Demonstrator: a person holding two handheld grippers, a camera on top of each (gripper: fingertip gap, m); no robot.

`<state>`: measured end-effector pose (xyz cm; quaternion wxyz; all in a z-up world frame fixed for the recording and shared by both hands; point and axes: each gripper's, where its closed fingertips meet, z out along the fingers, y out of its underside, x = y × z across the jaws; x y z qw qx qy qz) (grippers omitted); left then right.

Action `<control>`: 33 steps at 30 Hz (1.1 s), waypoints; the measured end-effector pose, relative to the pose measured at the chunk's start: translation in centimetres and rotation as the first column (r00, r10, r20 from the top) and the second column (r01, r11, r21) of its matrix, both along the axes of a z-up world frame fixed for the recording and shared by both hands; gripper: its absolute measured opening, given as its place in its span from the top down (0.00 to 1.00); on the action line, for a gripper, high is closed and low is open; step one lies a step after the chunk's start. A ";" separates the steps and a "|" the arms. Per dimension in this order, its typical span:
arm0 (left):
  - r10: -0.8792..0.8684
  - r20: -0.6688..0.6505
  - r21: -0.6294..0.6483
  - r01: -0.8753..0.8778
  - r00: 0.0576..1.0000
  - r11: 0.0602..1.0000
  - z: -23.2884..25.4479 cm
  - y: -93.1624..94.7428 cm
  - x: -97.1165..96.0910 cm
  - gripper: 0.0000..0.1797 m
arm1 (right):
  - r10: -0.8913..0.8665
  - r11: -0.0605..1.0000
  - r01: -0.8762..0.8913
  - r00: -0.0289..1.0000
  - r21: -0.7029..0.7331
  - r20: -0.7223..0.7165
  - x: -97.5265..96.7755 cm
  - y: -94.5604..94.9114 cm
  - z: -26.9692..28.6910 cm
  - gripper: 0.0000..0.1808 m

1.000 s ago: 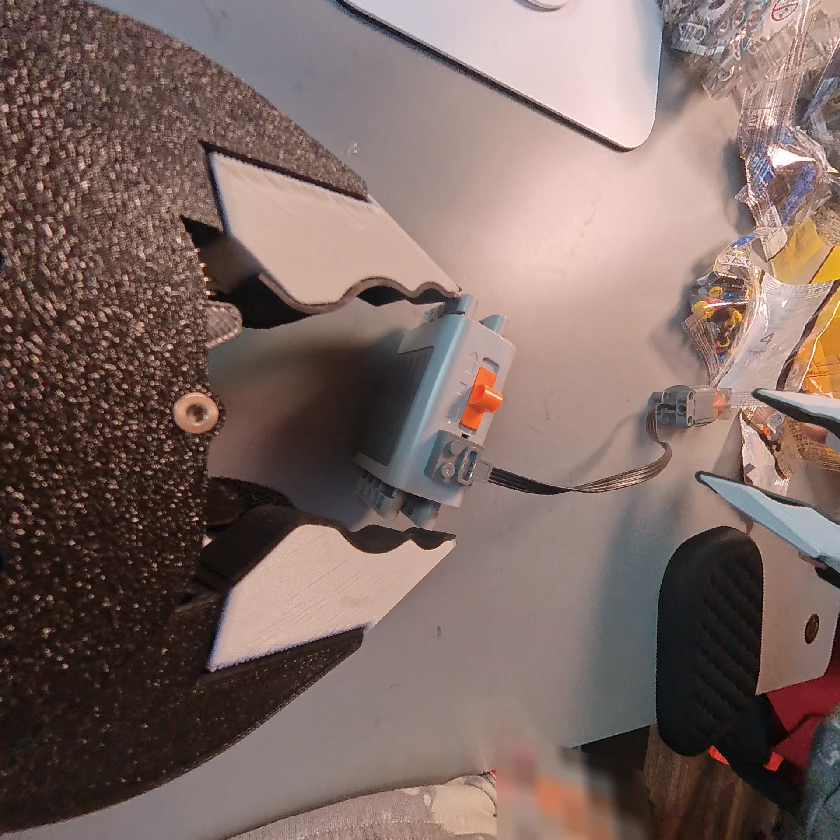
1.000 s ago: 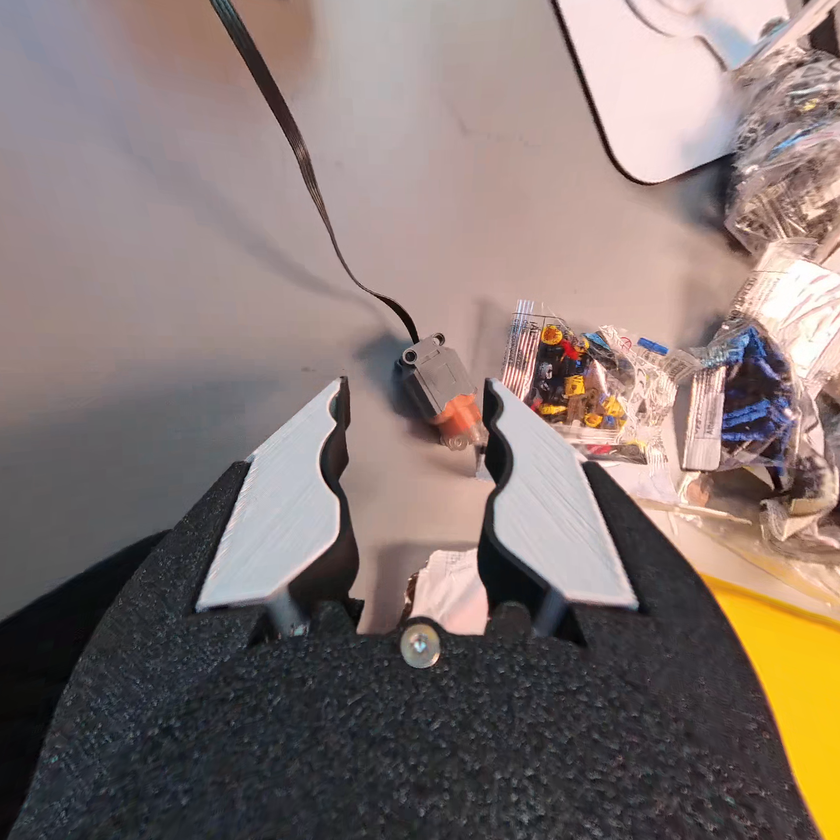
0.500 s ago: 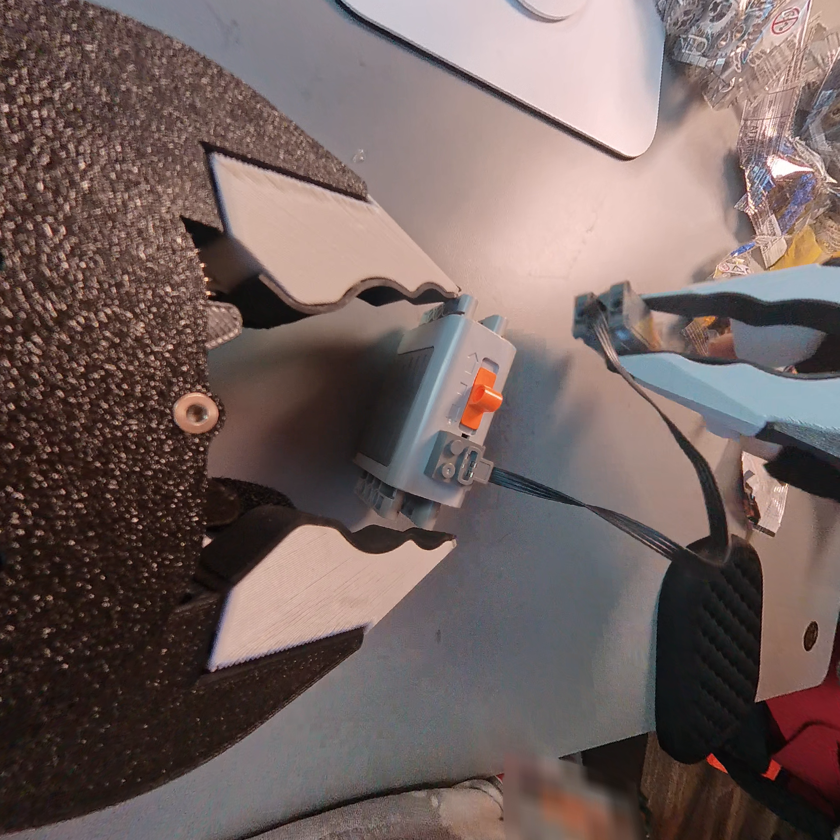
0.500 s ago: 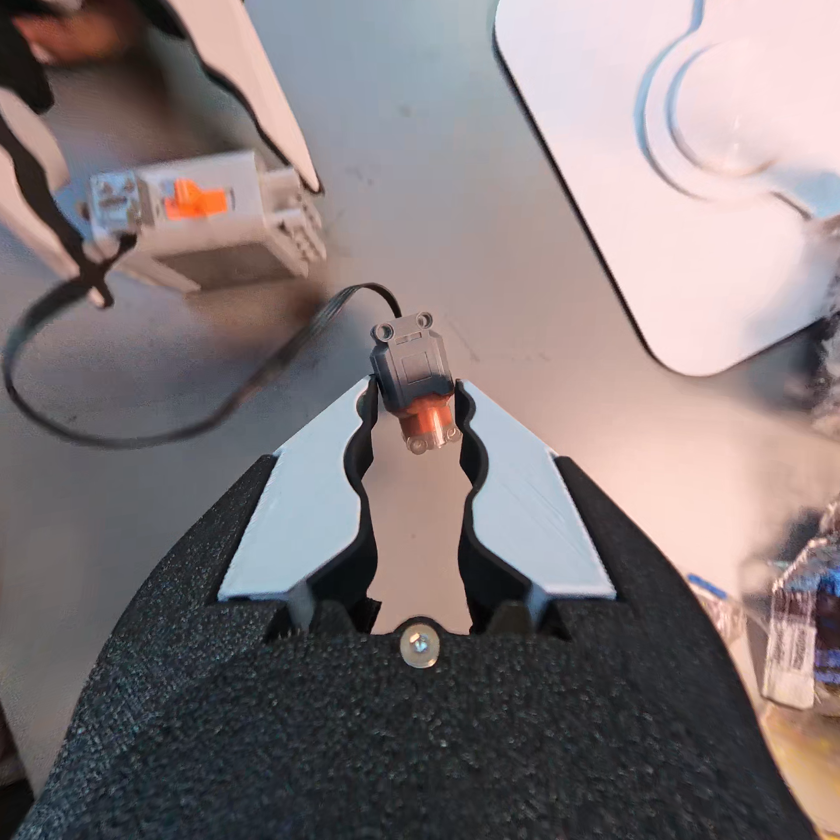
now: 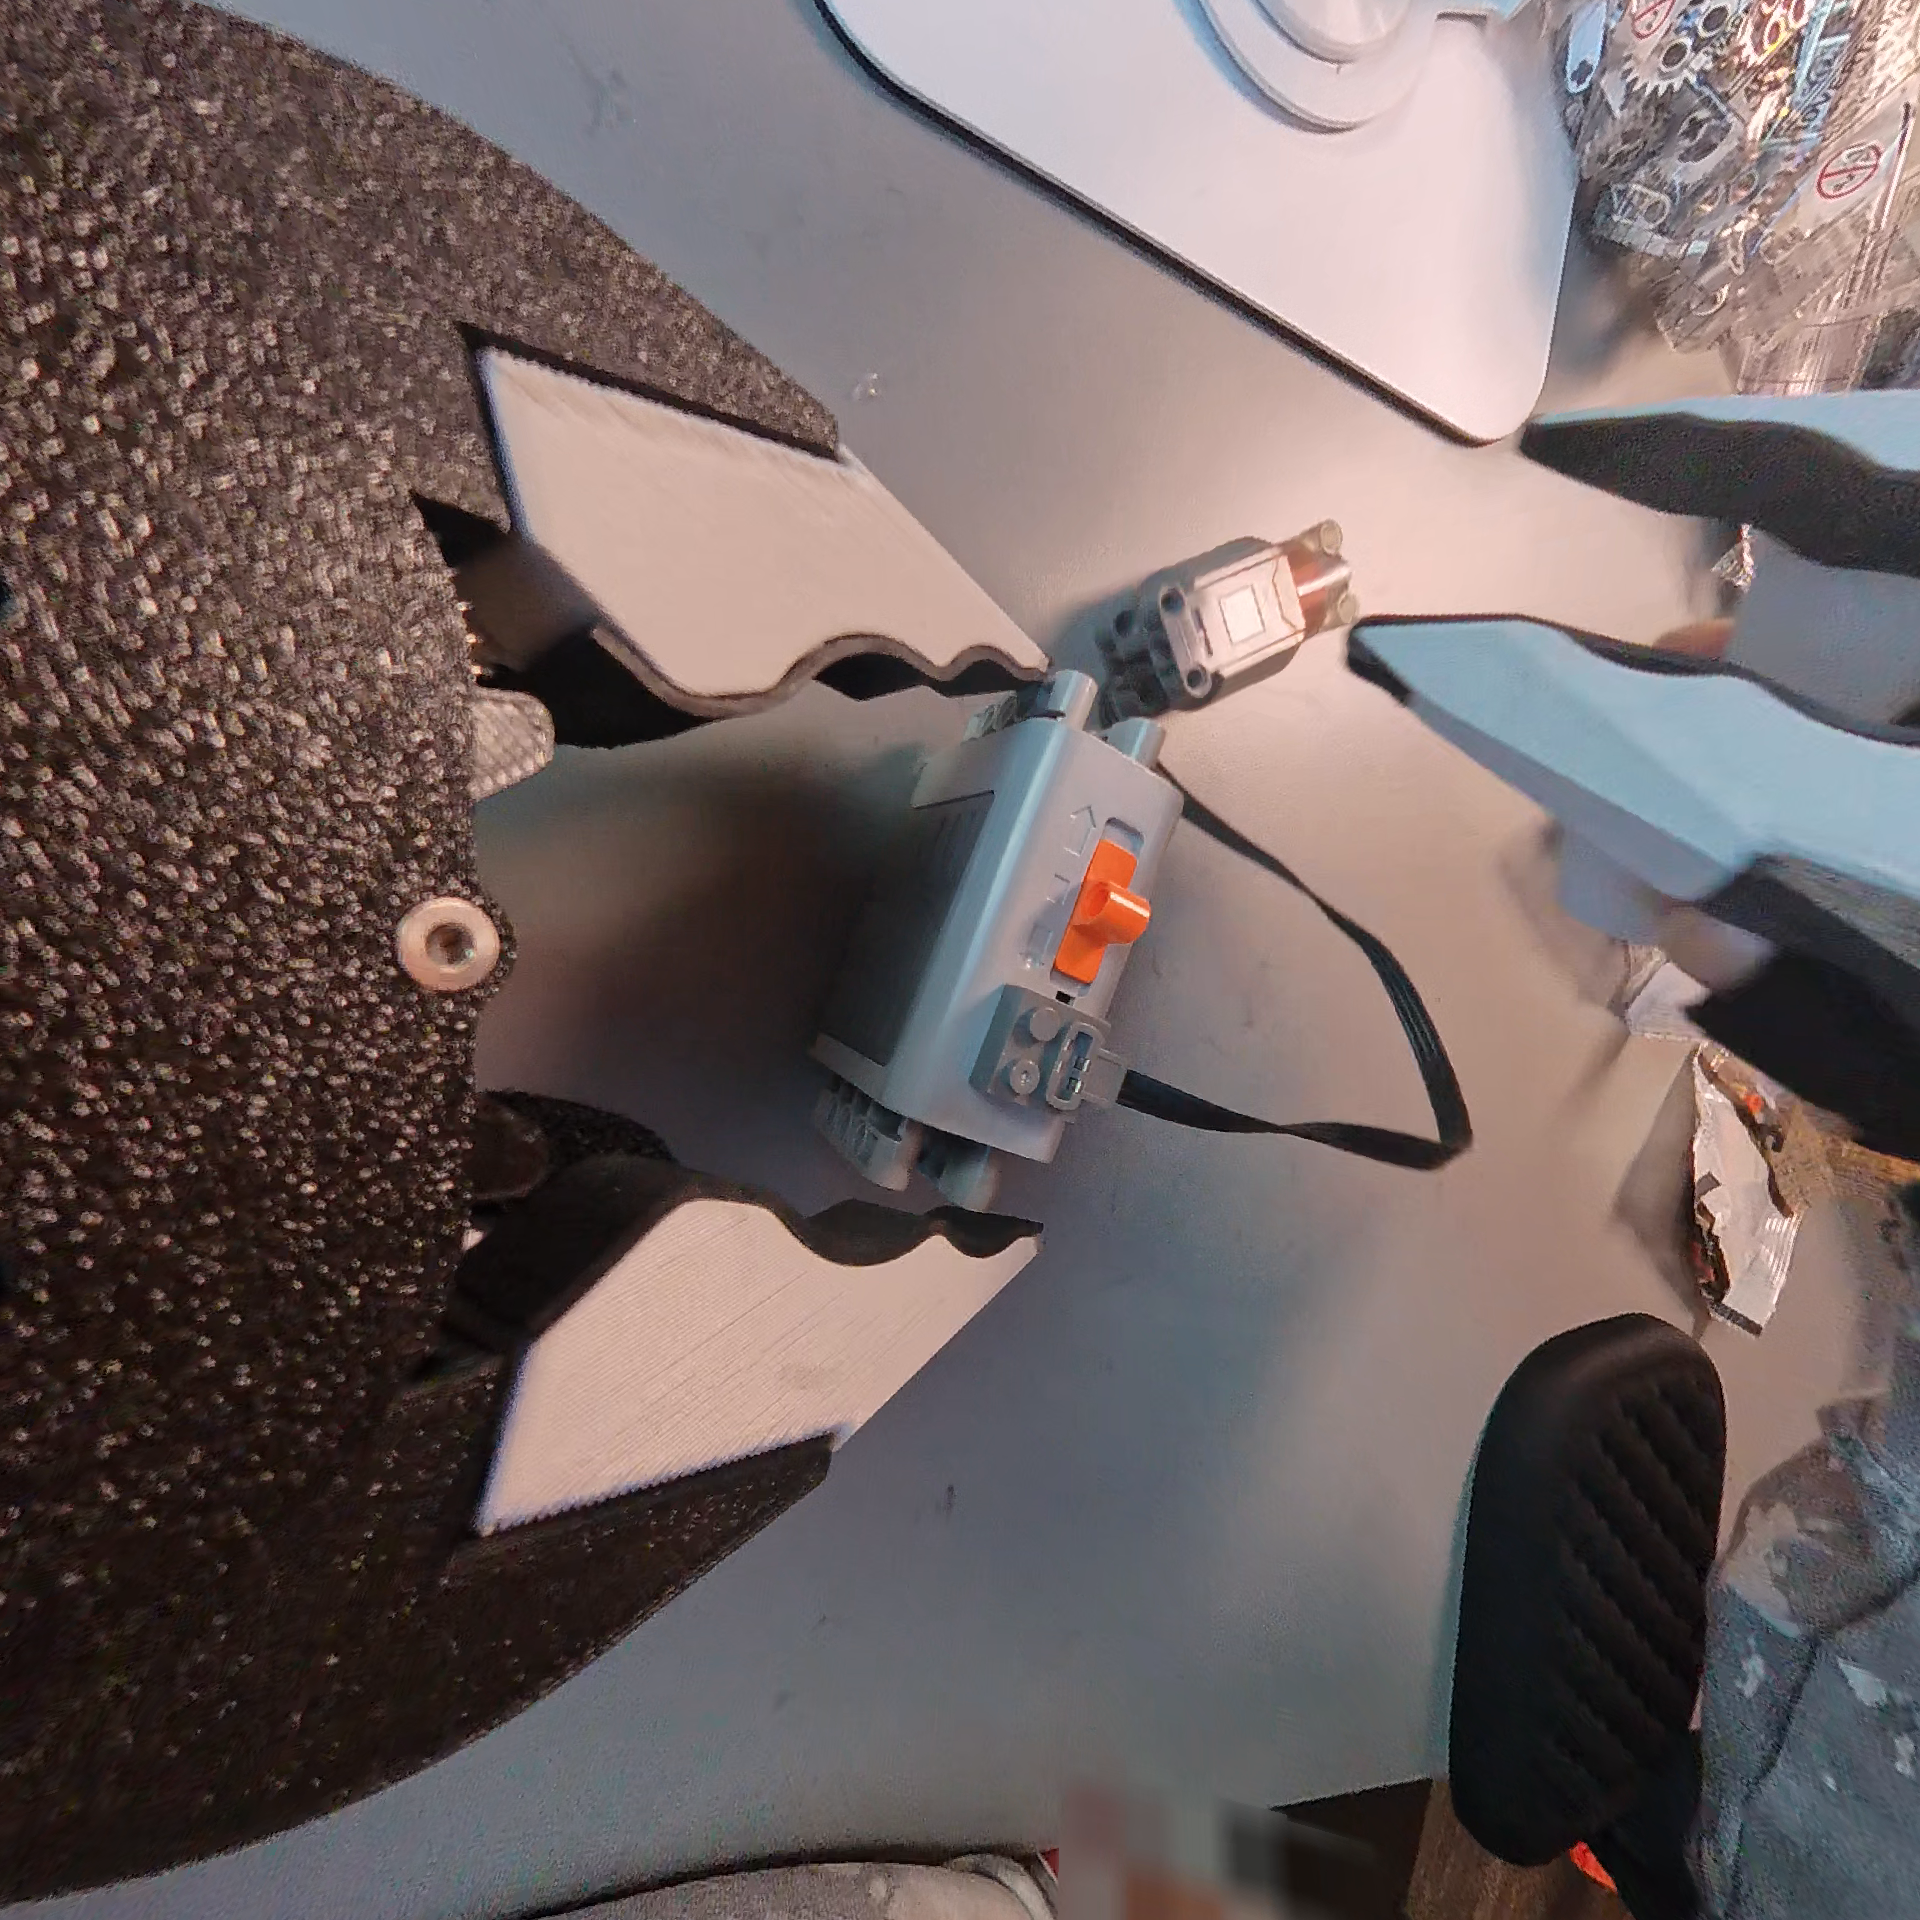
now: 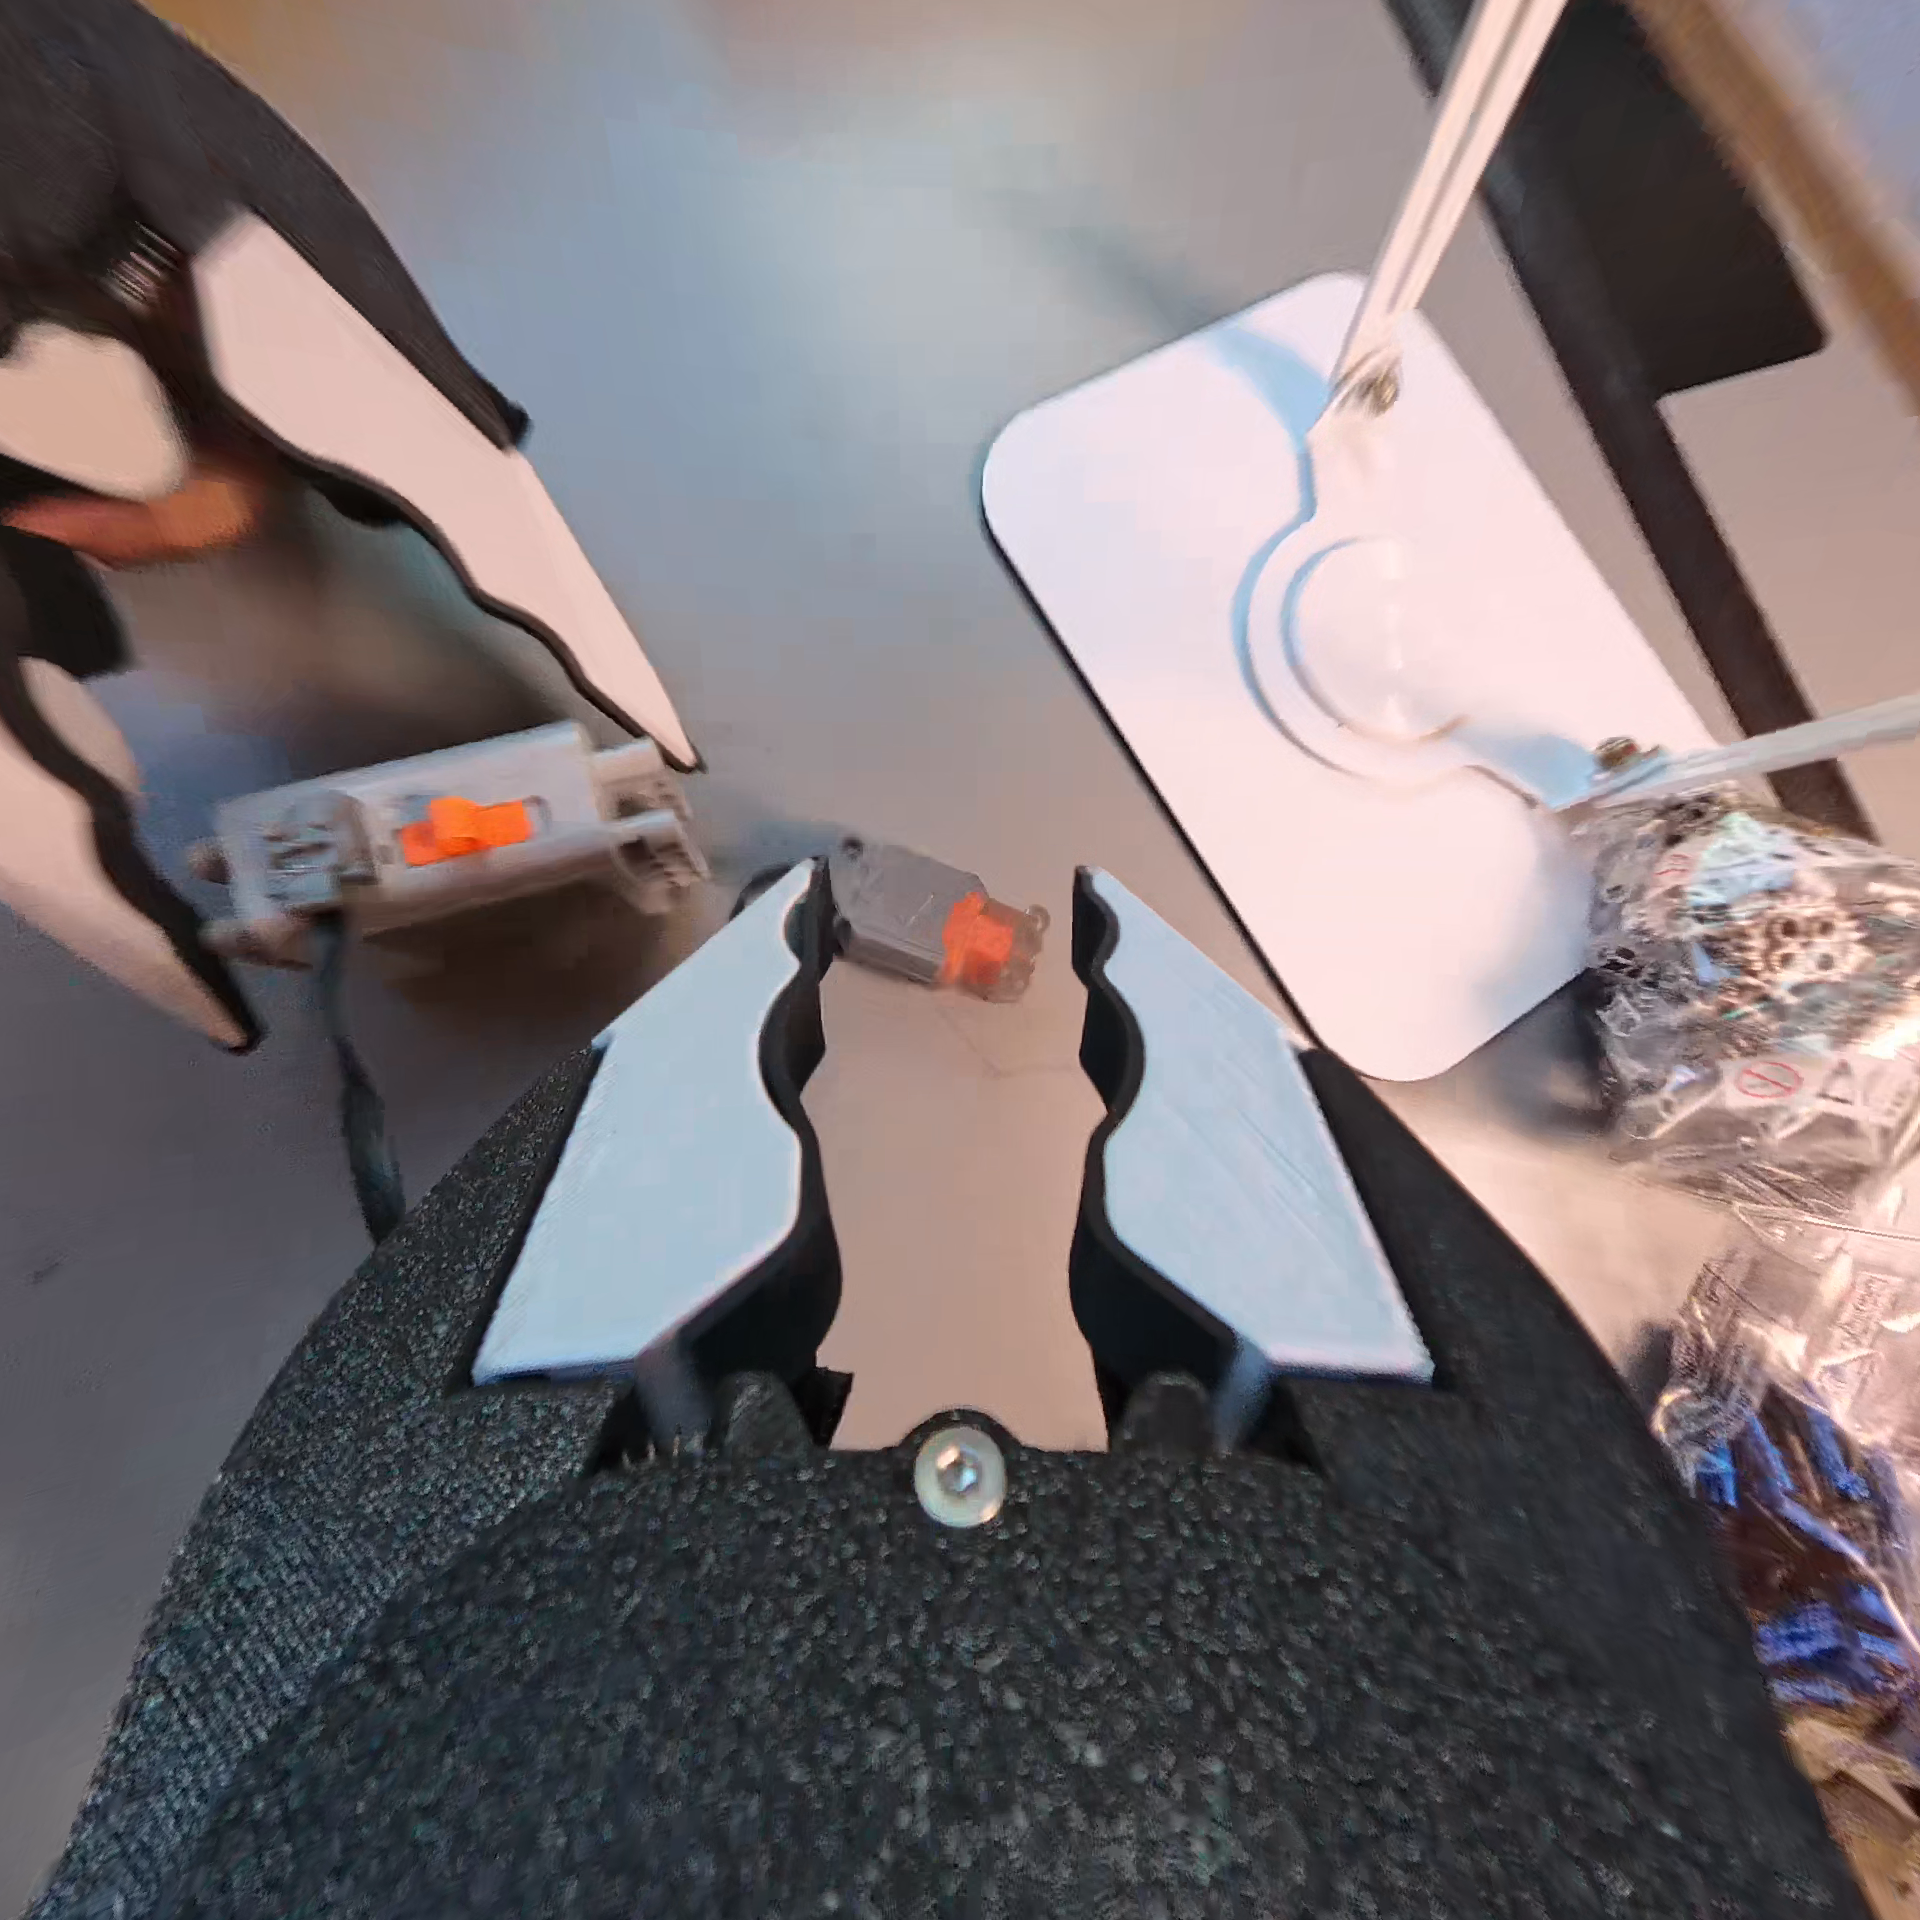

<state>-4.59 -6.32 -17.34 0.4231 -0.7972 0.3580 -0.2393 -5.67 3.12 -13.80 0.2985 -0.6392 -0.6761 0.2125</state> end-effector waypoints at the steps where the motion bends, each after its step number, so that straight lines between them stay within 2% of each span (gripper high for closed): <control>1: 0.008 -0.002 -0.002 -0.008 1.000 1.000 0.0 0.1 0.0 0.46 | 0.006 1.000 -0.007 0.998 -0.017 -0.064 0.5 -0.6 1.4 0.75; 3: 0.027 -0.008 -0.007 -0.027 1.000 1.000 0.0 0.2 0.1 0.46 | 0.021 0.998 -0.031 0.988 -0.063 -0.155 1.7 -2.7 3.2 0.75; 5: 0.044 -0.011 -0.009 -0.044 0.999 0.999 0.0 0.3 0.4 0.46 | 0.013 0.993 -0.034 0.984 -0.114 -0.179 2.9 -5.1 3.2 0.75; 8: 0.054 -0.009 -0.019 -0.054 0.998 0.998 -0.1 0.4 0.7 0.46 | -0.073 0.991 0.057 0.988 -0.122 -0.133 4.4 -6.8 1.3 0.75; 11: 0.061 0.001 -0.026 -0.061 0.998 0.998 -0.1 0.5 0.9 0.46 | -0.217 0.961 0.177 0.958 -0.212 -0.188 4.5 -8.0 1.4 0.80; 13: 0.049 0.013 -0.022 -0.048 0.999 0.999 -0.1 0.5 1.3 0.46 | -0.259 0.955 0.221 0.945 -0.196 -0.201 4.1 -8.4 1.5 0.83; 17: 0.012 0.024 -0.040 -0.011 1.000 0.999 -0.2 0.8 2.2 0.46 | -0.199 0.967 0.163 0.964 -0.197 -0.176 3.0 -9.6 1.1 0.83; 22: 0.043 0.039 -0.151 -0.036 0.998 0.988 -0.8 1.1 2.4 0.44 | -0.123 0.986 0.112 0.989 -0.120 -0.086 3.3 -9.5 1.1 0.84; 26: 0.107 -0.003 -0.131 -0.106 0.994 0.986 -0.7 1.4 1.7 0.41 | -0.046 0.996 0.041 0.996 -0.077 -0.073 2.4 -9.4 2.0 0.84; 33: 0.251 -0.047 -0.083 -0.254 0.967 0.964 -0.8 2.0 0.6 0.31 | 0.079 0.996 -0.078 0.997 -0.031 0.028 1.6 -9.4 1.4 0.86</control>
